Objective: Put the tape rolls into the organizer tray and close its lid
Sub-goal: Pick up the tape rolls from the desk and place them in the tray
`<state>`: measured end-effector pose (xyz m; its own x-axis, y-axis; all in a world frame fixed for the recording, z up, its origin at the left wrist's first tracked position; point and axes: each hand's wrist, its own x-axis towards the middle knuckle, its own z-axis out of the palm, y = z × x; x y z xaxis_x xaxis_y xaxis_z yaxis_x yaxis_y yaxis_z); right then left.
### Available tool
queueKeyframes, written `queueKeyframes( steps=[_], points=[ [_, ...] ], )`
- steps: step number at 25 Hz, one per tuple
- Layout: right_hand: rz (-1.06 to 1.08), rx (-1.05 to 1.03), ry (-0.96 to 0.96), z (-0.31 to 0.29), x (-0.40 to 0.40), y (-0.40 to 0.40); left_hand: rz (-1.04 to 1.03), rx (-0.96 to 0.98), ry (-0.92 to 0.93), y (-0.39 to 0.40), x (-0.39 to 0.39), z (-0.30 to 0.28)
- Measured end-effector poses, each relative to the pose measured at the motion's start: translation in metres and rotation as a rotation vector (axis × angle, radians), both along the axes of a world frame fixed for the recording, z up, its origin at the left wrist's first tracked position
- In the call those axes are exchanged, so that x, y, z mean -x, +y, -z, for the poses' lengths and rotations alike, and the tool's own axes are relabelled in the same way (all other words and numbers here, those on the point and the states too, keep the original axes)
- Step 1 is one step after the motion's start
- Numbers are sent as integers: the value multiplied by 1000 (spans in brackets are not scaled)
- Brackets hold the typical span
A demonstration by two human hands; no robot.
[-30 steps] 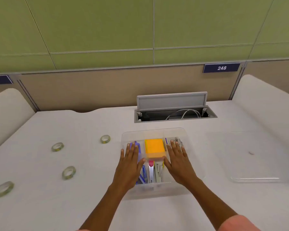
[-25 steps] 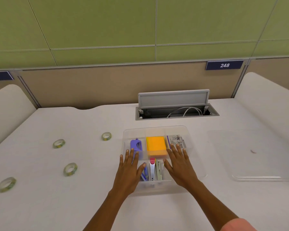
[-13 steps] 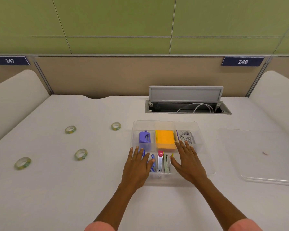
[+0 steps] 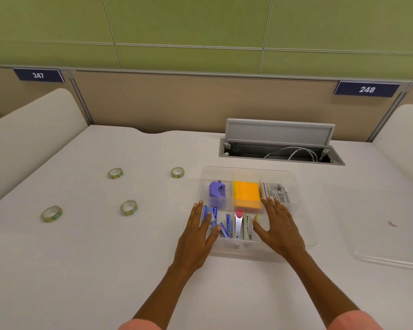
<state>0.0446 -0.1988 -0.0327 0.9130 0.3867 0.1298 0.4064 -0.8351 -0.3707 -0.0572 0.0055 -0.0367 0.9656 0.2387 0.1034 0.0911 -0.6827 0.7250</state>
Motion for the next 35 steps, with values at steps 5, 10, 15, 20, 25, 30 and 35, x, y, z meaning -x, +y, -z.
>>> queueKeyframes(
  steps=[5, 10, 15, 20, 25, 30, 35],
  points=[
    [-7, -16, -7, -1, 1, -1, -27, 60, -40, 7, 7, 1],
    [-7, -15, -2, 0, 1, -1, -460, -141, -124, 75, 28, 8],
    [7, -10, -4, -3, 2, 1, -540, -308, 204, 144, 32, 3],
    [18, -10, -8, -5, 4, 2, -552, -289, 257, 159, 24, 9],
    [27, -26, -6, -7, 5, 2, -642, -189, 142, 151, 15, 5],
    [73, -136, 20, -15, 5, 1, -586, 141, -102, 106, -15, -27],
    [334, -227, -225, -26, -3, -25, -292, 260, -212, 29, -49, -64]
  ],
)
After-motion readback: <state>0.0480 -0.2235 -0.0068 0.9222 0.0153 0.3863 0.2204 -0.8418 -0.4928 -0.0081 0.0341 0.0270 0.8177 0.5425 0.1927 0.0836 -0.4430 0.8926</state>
